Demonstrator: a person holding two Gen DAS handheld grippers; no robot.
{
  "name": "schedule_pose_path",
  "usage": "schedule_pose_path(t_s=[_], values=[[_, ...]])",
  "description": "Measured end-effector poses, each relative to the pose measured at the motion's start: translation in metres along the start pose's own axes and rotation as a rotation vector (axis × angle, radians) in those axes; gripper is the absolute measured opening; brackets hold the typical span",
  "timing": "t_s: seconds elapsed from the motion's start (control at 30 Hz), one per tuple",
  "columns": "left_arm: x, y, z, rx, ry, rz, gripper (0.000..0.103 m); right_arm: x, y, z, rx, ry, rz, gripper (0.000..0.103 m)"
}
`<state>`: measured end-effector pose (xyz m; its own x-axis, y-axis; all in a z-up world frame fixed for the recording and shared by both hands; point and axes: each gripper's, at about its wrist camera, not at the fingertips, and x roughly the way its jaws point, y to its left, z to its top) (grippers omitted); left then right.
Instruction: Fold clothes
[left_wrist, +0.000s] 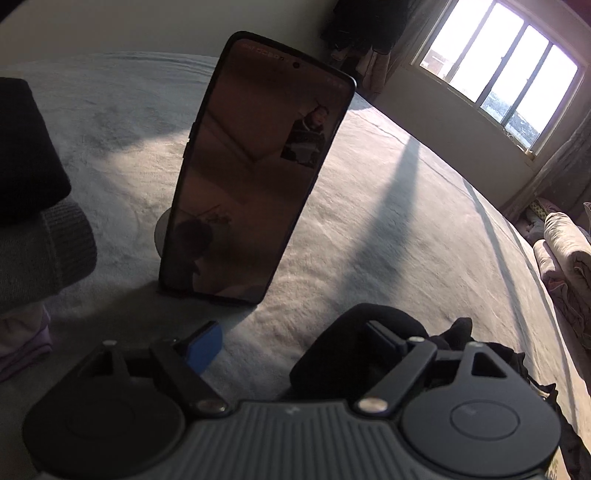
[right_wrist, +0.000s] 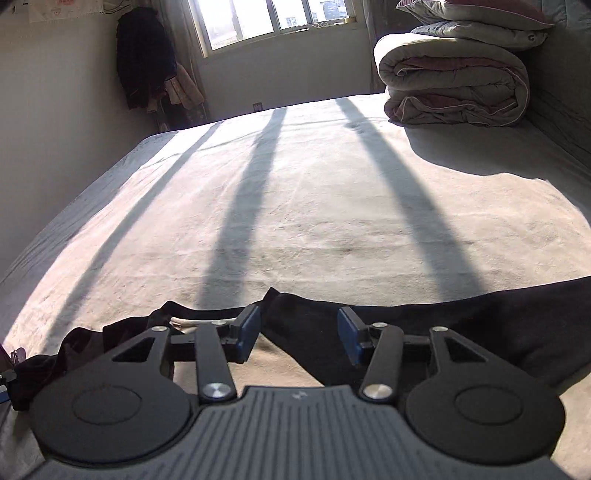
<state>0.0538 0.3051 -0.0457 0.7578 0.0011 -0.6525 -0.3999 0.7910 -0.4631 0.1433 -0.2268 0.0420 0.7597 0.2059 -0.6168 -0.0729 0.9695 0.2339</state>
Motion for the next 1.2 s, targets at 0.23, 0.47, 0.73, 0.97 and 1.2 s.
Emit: schedule_pose_path(t_s=[0.23,0.47,0.73,0.97,1.2], values=[[0.018,0.024,0.002,-0.133,0.148,-0.268,0.011,0.028,0.136,-0.038,-0.130,0.130,0.280,0.052],[0.025,0.006,-0.002,-0.268,0.206,-0.554,0.008,0.034,0.233,-0.085,-0.215,0.204,0.443,0.054],[0.021,-0.014,-0.005,-0.307,0.179,-0.695,0.008,0.039,0.285,-0.094,-0.245,0.173,0.537,0.061],[0.004,-0.032,0.001,-0.199,-0.020,-0.658,0.009,0.062,0.291,-0.076,-0.157,0.147,0.617,0.006],[-0.008,-0.028,0.008,-0.220,-0.166,-0.568,0.018,0.080,0.298,-0.038,-0.127,0.116,0.618,0.003]])
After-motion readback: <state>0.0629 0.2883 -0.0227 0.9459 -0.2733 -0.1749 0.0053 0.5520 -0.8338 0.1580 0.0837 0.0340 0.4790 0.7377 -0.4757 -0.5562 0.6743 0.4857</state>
